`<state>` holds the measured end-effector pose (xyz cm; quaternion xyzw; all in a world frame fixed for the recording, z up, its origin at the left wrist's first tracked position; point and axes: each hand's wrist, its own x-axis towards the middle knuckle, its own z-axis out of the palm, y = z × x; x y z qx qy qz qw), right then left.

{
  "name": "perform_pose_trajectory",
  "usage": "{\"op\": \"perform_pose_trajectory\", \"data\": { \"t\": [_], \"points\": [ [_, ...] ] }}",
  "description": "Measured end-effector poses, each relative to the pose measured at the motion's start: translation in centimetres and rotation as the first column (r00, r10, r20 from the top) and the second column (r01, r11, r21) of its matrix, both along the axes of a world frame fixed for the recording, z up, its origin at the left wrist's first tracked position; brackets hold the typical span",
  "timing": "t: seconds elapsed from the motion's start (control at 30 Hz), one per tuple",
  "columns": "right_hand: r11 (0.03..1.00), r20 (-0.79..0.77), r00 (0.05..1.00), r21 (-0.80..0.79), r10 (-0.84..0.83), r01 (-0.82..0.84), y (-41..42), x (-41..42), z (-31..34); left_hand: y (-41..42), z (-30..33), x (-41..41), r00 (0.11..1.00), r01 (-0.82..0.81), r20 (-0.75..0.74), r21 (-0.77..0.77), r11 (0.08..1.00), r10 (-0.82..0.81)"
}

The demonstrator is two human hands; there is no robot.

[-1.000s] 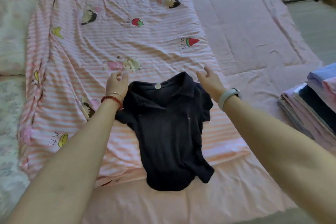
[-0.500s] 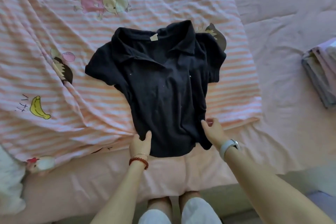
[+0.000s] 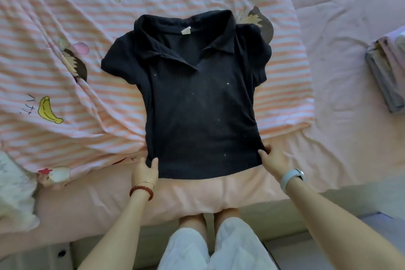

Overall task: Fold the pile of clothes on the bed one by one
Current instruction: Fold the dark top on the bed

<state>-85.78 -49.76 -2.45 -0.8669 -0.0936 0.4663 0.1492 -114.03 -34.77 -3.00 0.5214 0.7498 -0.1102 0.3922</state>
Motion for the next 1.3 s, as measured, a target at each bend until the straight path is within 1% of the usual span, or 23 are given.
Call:
{"op": "perform_pose_trajectory", "data": {
  "t": [0.1,0.17,0.23,0.3,0.37,0.43,0.5,0.6,0.67,0.73,0.77,0.8,0.83,0.87,0.93,0.97,1.03,1.1,1.17,1.2,1.23,1.27,1.3],
  "points": [
    [0.999,-0.015,1.0,-0.053,0.005,-0.006,0.8,0.5,-0.1,0.8,-0.1,0.1,0.999,0.014,0.049,-0.03,0.999,-0.012],
    [0.997,-0.034,0.999,-0.075,0.0,-0.003,1.2,0.7,0.0,1.0,0.4,0.0,0.984,-0.066,0.163,-0.045,0.997,0.073],
    [0.995,-0.094,0.992,-0.044,-0.089,0.085,1.2,0.6,0.4,1.1,1.0,-0.6,0.946,-0.155,0.272,-0.092,0.984,0.175],
    [0.965,-0.204,0.947,0.026,-0.249,0.26,1.2,0.3,1.7,0.9,1.8,-1.4,0.874,-0.283,0.361,-0.169,0.944,0.326],
    [0.911,-0.305,0.88,0.082,-0.364,0.405,1.6,0.4,3.3,1.1,2.9,-2.0,0.762,-0.427,0.428,-0.232,0.874,0.486],
    [0.862,-0.355,0.837,0.142,-0.415,0.487,2.9,1.3,4.9,2.7,4.5,-1.6,0.609,-0.546,0.506,-0.291,0.786,0.611],
    [0.791,-0.389,0.783,0.185,-0.486,0.583,5.1,2.7,6.2,5.2,6.1,-0.5,0.472,-0.583,0.577,-0.363,0.727,0.667],
    [0.595,-0.473,0.63,0.245,-0.616,0.766,10.4,6.0,7.8,10.9,8.8,2.0,0.274,-0.65,0.613,-0.45,0.612,0.741],
    [0.472,-0.569,0.539,0.278,-0.621,0.837,14.6,7.9,8.6,14.7,10.4,4.1,0.127,-0.689,0.618,-0.508,0.517,0.776],
    [0.343,-0.667,0.445,0.289,-0.597,0.894,18.2,9.2,9.0,17.8,11.0,6.0,0.018,-0.687,0.663,-0.536,0.492,0.748],
    [0.296,-0.701,0.426,0.308,-0.572,0.904,19.7,9.5,9.3,19.0,11.1,6.7,-0.011,-0.678,0.69,-0.538,0.502,0.724],
    [0.296,-0.71,0.451,0.342,-0.541,0.892,21.0,9.7,9.6,20.1,10.9,7.2,-0.014,-0.668,0.711,-0.53,0.522,0.703],
    [0.337,-0.687,0.51,0.383,-0.518,0.86,22.0,9.9,9.8,20.9,10.6,7.6,0.005,-0.661,0.725,-0.515,0.546,0.689],
    [0.413,-0.637,0.587,0.421,-0.499,0.808,22.7,9.8,9.7,21.5,10.1,7.9,0.068,-0.653,0.729,-0.484,0.583,0.682],
    [0.562,-0.449,0.735,0.474,-0.508,0.678,23.2,9.6,8.9,21.8,8.4,8.3,0.267,-0.648,0.699,-0.379,0.661,0.663],
    [0.614,-0.325,0.783,0.49,-0.531,0.619,22.9,9.5,8.0,21.5,7.4,8.3,0.357,-0.659,0.672,-0.311,0.684,0.649],
    [0.722,-0.067,0.843,0.481,-0.534,0.497,21.9,9.8,6.0,20.2,5.4,8.0,0.542,-0.674,0.603,-0.105,0.731,0.586],
    [0.805,0.061,0.879,0.437,-0.473,0.403,20.7,10.2,4.7,17.9,4.3,8.1,0.749,-0.575,0.466,0.104,0.812,0.471],
    [0.815,-0.003,0.906,0.437,-0.423,0.382,19.9,10.5,4.0,14.9,4.3,9.3,0.899,-0.405,0.292,0.277,0.871,0.326],
    [0.816,-0.034,0.919,0.447,-0.393,0.366,19.7,10.7,3.8,13.4,4.8,10.1,0.957,-0.256,0.23,0.389,0.885,0.176],
    [0.821,-0.046,0.933,0.459,-0.358,0.338,19.7,10.9,3.8,12.0,5.1,11.0,0.987,-0.046,0.159,0.497,0.866,-0.039],
    [0.83,-0.045,0.947,0.469,-0.318,0.301,19.8,11.2,4.0,10.7,5.0,11.8,0.962,0.175,0.079,0.561,0.809,-0.263],
    [0.837,-0.037,0.957,0.476,-0.287,0.269,20.1,11.6,4.0,9.8,4.6,12.5,0.898,0.365,-0.001,0.56,0.744,-0.44]
  ]
}}
